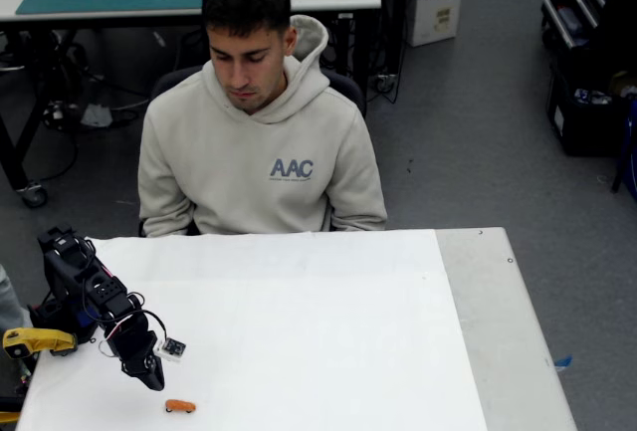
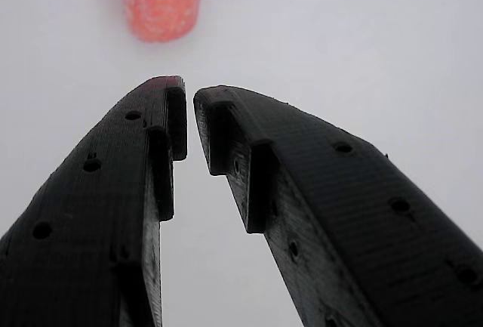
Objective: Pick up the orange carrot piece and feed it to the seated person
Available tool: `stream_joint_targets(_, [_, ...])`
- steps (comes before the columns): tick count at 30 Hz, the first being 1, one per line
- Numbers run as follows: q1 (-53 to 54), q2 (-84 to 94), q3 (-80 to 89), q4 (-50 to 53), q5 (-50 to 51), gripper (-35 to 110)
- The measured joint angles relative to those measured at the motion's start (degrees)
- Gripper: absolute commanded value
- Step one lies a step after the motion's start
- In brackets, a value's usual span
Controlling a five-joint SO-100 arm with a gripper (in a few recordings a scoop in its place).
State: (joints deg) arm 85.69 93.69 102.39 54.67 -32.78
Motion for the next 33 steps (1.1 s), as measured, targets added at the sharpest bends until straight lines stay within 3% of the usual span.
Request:
stream_joint_targets(18, [-3.3,0.0,0.0,0.0,0.0,-1])
stream_joint_targets(26, [-4.5,0.0,0.0,0.0,0.0,15])
stream_joint_targets(33, [-4.5,-0.1,0.0,0.0,0.0,16])
